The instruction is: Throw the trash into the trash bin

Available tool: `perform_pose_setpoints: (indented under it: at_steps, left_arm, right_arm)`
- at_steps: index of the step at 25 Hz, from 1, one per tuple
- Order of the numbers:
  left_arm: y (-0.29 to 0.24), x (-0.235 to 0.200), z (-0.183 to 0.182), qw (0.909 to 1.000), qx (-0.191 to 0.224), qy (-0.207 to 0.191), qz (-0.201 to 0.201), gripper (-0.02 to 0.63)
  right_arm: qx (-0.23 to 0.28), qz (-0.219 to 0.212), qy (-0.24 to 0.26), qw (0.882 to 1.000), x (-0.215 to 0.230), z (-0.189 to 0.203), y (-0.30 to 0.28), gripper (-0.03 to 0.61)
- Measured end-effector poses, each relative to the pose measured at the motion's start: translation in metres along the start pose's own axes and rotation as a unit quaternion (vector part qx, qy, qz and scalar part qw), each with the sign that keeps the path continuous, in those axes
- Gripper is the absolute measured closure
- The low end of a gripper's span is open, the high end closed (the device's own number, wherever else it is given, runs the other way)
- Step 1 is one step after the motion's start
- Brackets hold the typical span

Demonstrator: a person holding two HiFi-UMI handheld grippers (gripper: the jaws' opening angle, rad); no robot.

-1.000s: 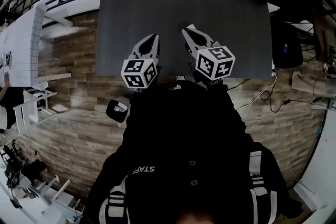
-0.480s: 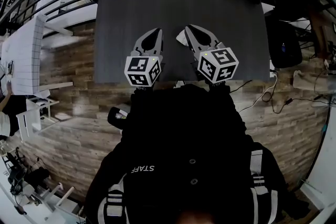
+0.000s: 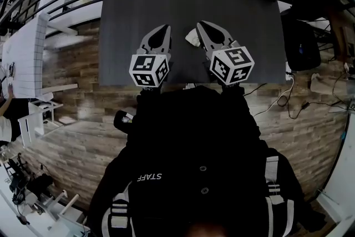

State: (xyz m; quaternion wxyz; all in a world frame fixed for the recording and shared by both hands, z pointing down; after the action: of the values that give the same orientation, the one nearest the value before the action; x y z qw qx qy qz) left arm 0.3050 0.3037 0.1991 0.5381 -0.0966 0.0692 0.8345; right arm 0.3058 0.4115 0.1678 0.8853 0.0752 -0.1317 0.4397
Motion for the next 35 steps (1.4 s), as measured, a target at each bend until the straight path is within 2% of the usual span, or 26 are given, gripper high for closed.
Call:
perform_pose_setpoints:
  at_steps: [13, 19, 27, 35]
  left_arm:
    - [-0.005, -0.001, 0.014, 0.9998, -0.011, 0.009, -0.013, 0.614]
    - [-0.006, 0.001, 0.031, 0.9993, -0.033, 0.010, -0.017, 0.614]
    - [-0.003, 0.002, 0.077, 0.9957, -0.084, 0.012, -0.038, 0.614]
    - [0.012, -0.014, 0.133, 0.9874, -0.136, 0.024, -0.078, 0.614]
  right_arm:
    - [-0.007, 0.008, -0.010, 1.000, 0.020, 0.009, 0.004, 0.563]
    - [-0.029, 0.011, -0.019, 0.999, 0.032, 0.024, 0.007, 0.563]
    - [-0.092, 0.046, -0.043, 0.994, 0.068, 0.081, 0.018, 0.563]
    - [-0.184, 0.093, -0.049, 0.977, 0.098, 0.170, 0.029, 0.561]
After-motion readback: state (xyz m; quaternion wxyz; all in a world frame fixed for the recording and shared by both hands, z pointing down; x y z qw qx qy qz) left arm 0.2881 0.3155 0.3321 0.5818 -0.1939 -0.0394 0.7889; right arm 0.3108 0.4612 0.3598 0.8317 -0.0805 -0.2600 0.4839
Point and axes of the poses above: the fingertips, and each gripper's own axes: y backward along the fingers, x to its right, z out of its underside, the point moved 1 cm from there along y, backward along the fingers, and after that the axes turned 15 degrees about x, right-handed, at the moved point
